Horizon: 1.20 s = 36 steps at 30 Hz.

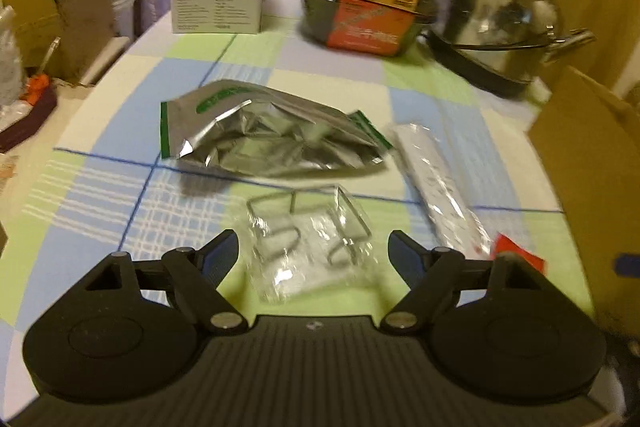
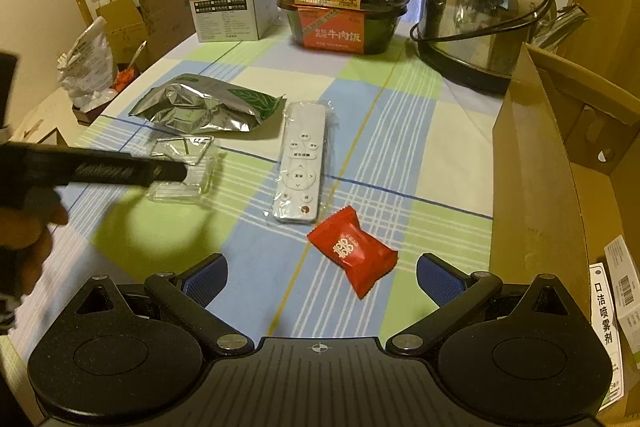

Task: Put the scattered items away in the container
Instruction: 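Grasp the clear wire-framed tray with the left gripper while the right grasps the red candy packet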

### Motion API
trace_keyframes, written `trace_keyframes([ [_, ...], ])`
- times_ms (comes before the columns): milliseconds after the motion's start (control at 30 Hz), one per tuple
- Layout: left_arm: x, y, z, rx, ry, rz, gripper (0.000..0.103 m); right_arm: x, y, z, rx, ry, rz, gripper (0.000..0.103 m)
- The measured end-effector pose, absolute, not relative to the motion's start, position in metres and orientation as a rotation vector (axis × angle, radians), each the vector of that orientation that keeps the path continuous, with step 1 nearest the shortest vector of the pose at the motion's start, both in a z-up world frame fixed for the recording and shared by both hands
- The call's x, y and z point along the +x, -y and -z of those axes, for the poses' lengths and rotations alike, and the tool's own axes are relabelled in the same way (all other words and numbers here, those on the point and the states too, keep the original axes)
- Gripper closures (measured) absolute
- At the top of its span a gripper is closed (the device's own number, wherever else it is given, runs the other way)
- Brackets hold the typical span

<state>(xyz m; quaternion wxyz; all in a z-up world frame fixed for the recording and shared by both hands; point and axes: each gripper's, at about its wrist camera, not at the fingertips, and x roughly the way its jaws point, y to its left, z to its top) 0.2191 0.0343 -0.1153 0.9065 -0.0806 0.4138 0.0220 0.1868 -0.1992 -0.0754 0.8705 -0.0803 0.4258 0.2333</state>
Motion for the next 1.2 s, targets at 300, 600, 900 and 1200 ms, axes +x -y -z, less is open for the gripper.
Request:
trace_keyframes([
  [300,0.244,-0.028,0.132,-0.13,-0.906,-0.106,0.036,0.193,0.202,0.085,-0.166,-0.901,-0.483,0.0],
  [600,0.196,-0.041,0.124,-0.045,-0.974,-0.012,0.038,0.207,0.198,0.089,-0.153,-0.888,-0.497,0.0],
  [900,0.168,-0.046,0.126,-0.025,-0.976,0.031,0.038,0.235,0.178,0.12,-0.263,-0.929,-0.488,0.0],
  [1200,0.164,-0.041,0.127,-0.025,-0.977,0.096,0.039,0.248,0.184,0.139,-0.312,-0.972,-0.539,0.026],
])
